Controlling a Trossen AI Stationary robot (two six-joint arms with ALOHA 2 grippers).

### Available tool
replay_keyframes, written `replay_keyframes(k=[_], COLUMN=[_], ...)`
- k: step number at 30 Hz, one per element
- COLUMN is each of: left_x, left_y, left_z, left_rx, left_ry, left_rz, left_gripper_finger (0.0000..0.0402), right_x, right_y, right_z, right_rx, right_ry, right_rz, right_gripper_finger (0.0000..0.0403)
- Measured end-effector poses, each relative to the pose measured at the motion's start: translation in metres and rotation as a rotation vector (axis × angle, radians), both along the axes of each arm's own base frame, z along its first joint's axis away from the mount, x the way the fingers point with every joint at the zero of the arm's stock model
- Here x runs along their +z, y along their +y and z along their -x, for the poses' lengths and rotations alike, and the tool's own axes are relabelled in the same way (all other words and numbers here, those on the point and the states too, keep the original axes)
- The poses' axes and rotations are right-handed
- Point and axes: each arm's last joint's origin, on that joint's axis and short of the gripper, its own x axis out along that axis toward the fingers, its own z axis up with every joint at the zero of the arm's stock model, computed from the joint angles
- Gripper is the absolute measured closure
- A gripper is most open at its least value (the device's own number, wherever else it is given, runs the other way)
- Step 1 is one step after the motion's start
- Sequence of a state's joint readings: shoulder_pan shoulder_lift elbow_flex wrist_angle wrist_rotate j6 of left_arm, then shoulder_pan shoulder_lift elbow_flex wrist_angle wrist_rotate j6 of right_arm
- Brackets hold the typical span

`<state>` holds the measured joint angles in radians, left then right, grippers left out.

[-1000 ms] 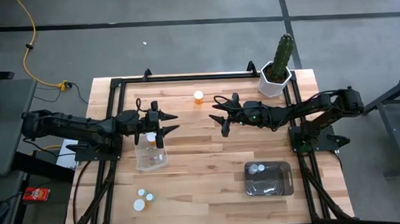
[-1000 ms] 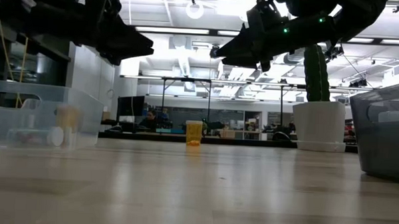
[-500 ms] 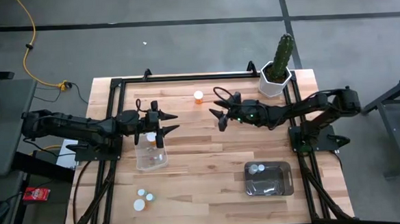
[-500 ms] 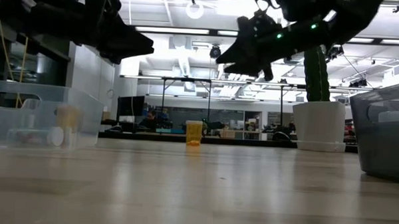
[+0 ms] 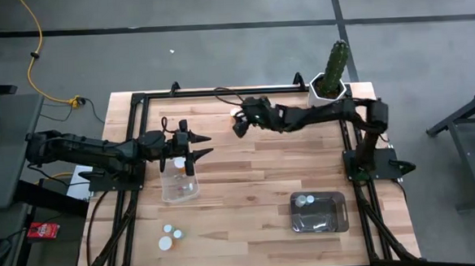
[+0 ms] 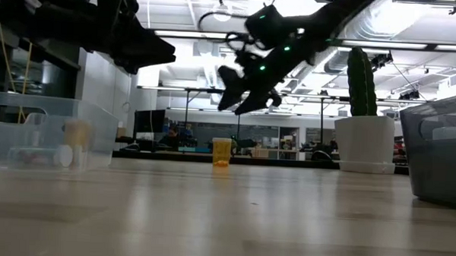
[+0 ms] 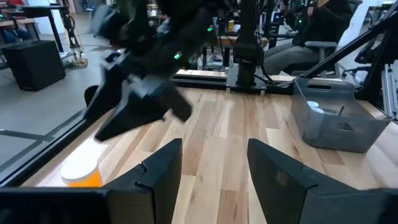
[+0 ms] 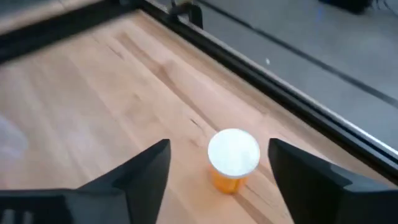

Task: Pick and place medicine bottles into bin by pill shape (circle, oval)
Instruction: Put the top right orange capsule bottle into the transparent bin

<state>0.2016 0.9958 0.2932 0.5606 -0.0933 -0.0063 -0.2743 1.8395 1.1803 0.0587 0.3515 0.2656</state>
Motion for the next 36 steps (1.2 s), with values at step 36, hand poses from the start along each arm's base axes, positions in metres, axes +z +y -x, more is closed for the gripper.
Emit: replay_keyframes(k=[36], left_x=[0.000], left_y=[0.000], left_z=[0.000], left_rx=[0.003], left_ry=[-0.015], left_rz=[0.060], left_gripper_finger=[0.0229], right_x=[-0.038], right_y=[-0.043], right_z=[-0.035], right_rx=[-0.153], right_ry=[0.123], right_rz=[-0.183], right_gripper_finger=[0.0095])
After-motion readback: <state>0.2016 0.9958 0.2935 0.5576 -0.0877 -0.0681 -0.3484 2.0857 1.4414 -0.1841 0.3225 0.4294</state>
